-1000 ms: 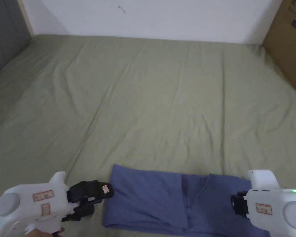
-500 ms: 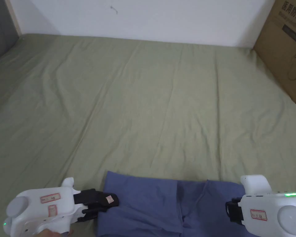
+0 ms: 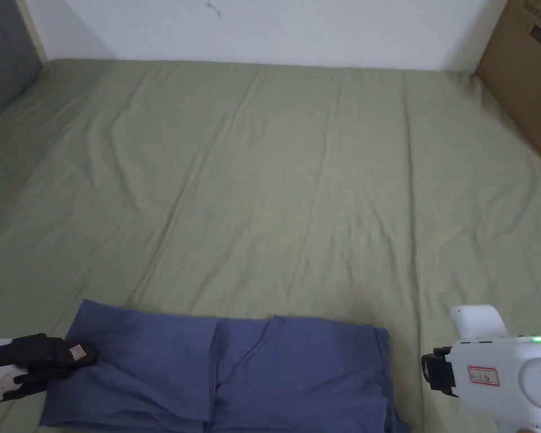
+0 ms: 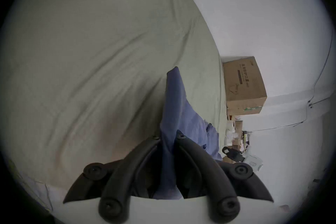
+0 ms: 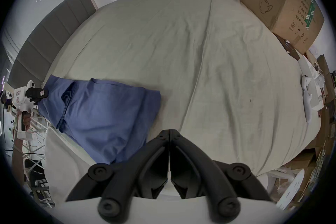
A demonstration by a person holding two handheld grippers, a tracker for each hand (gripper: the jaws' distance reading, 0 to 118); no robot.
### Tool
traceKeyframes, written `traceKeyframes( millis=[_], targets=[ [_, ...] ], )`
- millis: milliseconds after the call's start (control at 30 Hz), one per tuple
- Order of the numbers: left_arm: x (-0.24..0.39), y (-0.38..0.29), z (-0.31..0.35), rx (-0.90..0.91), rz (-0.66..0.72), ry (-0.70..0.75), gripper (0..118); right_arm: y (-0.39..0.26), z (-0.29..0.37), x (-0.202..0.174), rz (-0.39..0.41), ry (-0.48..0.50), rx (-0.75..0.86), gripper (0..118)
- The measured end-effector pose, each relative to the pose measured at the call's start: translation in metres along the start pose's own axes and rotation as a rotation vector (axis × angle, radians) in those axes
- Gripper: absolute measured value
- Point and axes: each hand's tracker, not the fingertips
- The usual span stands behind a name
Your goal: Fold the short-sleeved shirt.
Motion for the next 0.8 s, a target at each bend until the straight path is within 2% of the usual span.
traceKeyframes(
  millis=[133,200,233,300,400,467,533,600,767,800],
  targets=[
    [0.028,-0.008,0.000,0.030,-0.028,0.026,8,-0.004,-0.001,0.001,-0.002,0.015,-0.002,0],
    [0.063,-0.018,0.001,0.051,-0.047,0.059,8,-0.006,0.000,0.004,-0.001,0.016,0.000,0],
    [0.084,-0.022,0.003,0.066,-0.096,0.089,8,-0.007,0.001,0.007,0.000,0.018,0.001,0],
    [0.124,-0.032,0.004,0.093,-0.203,0.059,8,-0.009,0.002,0.014,-0.015,0.020,0.011,0],
    [0.182,-0.050,-0.013,0.034,-0.278,0.005,8,-0.012,0.004,0.030,-0.055,0.030,0.021,0],
    [0.209,-0.056,-0.032,0.011,-0.404,-0.001,8,-0.016,0.006,0.039,-0.068,0.026,0.027,0],
    [0.235,-0.065,-0.061,-0.039,-0.457,-0.008,8,-0.019,0.009,0.048,-0.088,0.022,0.032,0],
    [0.259,-0.085,-0.097,-0.125,-0.497,-0.036,9,-0.023,0.012,0.058,-0.117,0.029,0.043,0],
    [0.289,-0.123,-0.182,-0.228,-0.603,0.079,9,-0.038,0.019,0.085,-0.194,0.025,0.064,0],
    [0.290,-0.128,-0.195,-0.250,-0.590,0.078,15,-0.040,0.019,0.089,-0.210,0.025,0.061,0]
  ],
)
